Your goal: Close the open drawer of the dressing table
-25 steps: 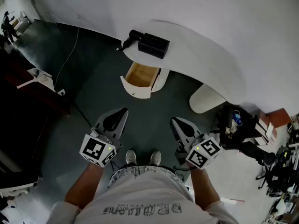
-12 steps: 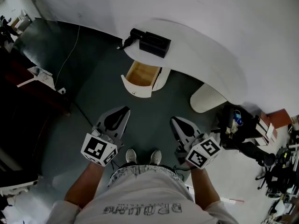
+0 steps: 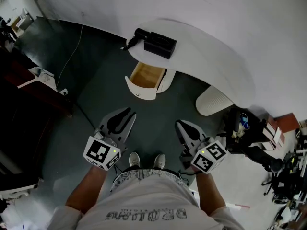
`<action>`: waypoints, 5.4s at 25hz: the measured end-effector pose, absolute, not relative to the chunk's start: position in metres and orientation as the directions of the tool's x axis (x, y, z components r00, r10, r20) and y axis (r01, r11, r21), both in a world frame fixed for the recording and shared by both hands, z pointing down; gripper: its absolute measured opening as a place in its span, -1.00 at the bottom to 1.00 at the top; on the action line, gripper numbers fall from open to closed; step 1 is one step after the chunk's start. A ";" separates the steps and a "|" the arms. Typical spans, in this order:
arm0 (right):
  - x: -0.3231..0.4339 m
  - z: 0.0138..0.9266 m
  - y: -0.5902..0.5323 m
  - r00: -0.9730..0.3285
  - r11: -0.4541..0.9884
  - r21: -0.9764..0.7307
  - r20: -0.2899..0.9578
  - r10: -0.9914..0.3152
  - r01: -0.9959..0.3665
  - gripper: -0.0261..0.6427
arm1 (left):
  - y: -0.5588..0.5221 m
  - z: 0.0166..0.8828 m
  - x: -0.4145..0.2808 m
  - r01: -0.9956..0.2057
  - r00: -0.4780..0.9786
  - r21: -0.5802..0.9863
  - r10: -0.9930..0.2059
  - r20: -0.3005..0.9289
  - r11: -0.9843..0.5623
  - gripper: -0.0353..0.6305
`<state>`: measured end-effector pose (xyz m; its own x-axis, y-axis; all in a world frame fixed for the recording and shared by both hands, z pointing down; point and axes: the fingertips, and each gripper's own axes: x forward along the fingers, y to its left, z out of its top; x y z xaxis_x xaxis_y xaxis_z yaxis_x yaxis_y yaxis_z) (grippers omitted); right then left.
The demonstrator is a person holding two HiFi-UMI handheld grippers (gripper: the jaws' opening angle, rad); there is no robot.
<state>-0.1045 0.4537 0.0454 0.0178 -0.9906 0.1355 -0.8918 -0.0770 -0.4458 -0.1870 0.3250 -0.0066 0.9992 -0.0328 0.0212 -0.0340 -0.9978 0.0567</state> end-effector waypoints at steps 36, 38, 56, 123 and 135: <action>-0.062 0.070 0.508 -0.068 -0.012 -0.471 0.153 -0.986 -0.882 -0.90 | 0.373 0.015 -0.150 -0.149 0.988 0.058 -0.145 0.059 -0.987 -0.30; -0.057 0.072 0.511 -0.069 -0.013 -0.473 0.155 -0.985 -0.881 -0.90 | 0.375 0.016 -0.147 -0.151 0.987 0.059 -0.147 0.062 -0.987 -0.30; -0.017 0.084 0.466 -0.067 -0.021 -0.473 0.169 -0.983 -0.881 -0.90 | 0.328 0.023 -0.109 -0.150 0.987 0.060 -0.146 0.062 -0.987 -0.30; 0.111 0.215 0.088 -0.467 0.192 -0.542 0.431 -0.772 -0.818 -0.90 | 0.029 0.250 -0.023 -0.481 0.868 0.285 -0.407 0.284 -0.829 -0.29; 0.087 0.259 0.074 -0.610 0.312 -0.568 0.467 -0.640 -0.762 -0.90 | 0.057 0.341 -0.055 -0.587 0.795 0.298 -0.465 0.390 -0.753 -0.29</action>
